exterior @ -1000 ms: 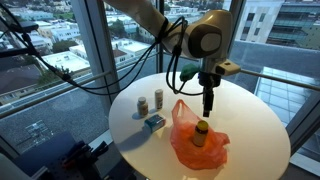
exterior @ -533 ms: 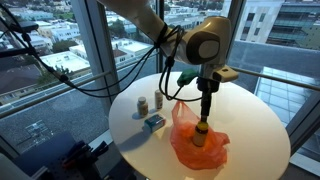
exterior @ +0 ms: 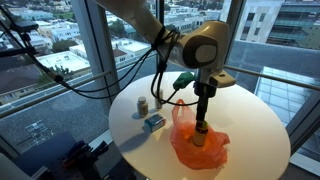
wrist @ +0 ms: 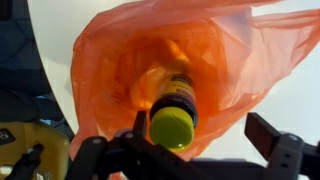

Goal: Take the bottle out of the carrier bag

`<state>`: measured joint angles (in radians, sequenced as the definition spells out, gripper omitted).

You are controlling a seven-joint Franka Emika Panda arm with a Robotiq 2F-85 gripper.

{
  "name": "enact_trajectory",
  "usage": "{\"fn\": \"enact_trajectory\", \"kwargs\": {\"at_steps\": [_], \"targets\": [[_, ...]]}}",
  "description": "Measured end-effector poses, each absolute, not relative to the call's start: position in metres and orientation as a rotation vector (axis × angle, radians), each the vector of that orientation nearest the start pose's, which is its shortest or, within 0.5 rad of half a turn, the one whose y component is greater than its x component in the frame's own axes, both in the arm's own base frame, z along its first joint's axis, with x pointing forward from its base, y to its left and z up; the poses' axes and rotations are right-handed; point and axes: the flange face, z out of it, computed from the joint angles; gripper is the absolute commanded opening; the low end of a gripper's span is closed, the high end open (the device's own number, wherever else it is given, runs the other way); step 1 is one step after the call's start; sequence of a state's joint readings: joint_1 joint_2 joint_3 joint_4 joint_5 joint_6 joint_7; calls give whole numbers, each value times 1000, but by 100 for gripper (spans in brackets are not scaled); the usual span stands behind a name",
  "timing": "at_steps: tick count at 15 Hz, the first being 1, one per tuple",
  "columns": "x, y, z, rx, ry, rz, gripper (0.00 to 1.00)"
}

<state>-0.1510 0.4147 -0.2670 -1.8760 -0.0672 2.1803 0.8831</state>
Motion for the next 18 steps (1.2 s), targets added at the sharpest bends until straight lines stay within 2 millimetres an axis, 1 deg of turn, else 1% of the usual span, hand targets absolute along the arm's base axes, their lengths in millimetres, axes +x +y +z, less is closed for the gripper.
{"fn": "enact_trajectory", "kwargs": {"at_steps": [3, 6, 7, 8, 9, 10, 14, 16, 17, 18], "targets": [[567, -248, 289, -2687, 1951, 108, 100], [567, -248, 287, -2667, 1973, 79, 100], [567, -248, 286, -2659, 1981, 65, 95], [567, -247, 285, -2651, 1989, 54, 74], [567, -247, 284, -2643, 1998, 44, 71], [567, -247, 283, -2635, 2007, 37, 70], [568, -246, 282, -2616, 2030, 17, 36], [570, -245, 284, -2613, 2032, -2, 21], [571, -243, 286, -2613, 2027, -15, 19], [573, -240, 289, -2616, 2019, -23, 19]]}}
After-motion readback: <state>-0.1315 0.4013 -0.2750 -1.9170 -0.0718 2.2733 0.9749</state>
